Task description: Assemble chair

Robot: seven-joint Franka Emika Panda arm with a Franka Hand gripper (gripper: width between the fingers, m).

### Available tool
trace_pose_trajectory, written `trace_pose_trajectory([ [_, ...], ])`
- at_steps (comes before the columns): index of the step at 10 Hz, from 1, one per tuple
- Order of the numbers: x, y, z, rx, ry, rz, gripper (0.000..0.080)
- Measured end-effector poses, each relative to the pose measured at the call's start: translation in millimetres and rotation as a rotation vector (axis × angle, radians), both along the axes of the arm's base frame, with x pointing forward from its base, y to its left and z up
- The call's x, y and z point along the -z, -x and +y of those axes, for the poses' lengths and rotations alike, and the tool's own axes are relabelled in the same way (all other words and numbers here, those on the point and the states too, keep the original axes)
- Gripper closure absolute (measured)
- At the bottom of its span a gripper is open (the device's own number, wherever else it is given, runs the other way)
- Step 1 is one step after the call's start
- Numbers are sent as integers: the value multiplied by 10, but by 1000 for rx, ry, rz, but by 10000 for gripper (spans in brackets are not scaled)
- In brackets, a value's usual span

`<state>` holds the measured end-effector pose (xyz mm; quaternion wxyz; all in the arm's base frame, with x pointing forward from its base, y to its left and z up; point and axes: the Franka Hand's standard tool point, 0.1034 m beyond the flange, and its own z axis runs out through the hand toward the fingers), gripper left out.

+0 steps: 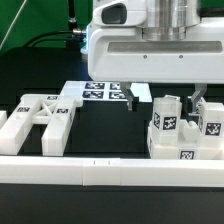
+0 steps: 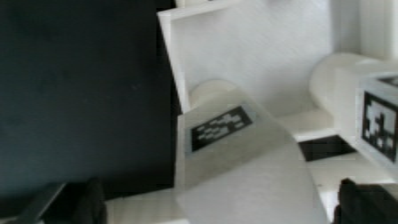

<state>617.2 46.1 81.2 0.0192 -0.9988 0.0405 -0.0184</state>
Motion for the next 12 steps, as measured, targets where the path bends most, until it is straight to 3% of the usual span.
trace_pose_trajectory([
  [3, 7, 1, -24, -213, 24, -9, 151],
  [5, 10, 2, -27, -209, 24, -8, 434],
  [6, 10, 1, -27, -209, 24, -8, 434],
  [7, 10, 1, -28, -206, 24, -8, 512],
  [10, 11, 2, -27, -136, 21, -6, 512],
  [12, 16, 2, -10, 148, 3, -3, 512],
])
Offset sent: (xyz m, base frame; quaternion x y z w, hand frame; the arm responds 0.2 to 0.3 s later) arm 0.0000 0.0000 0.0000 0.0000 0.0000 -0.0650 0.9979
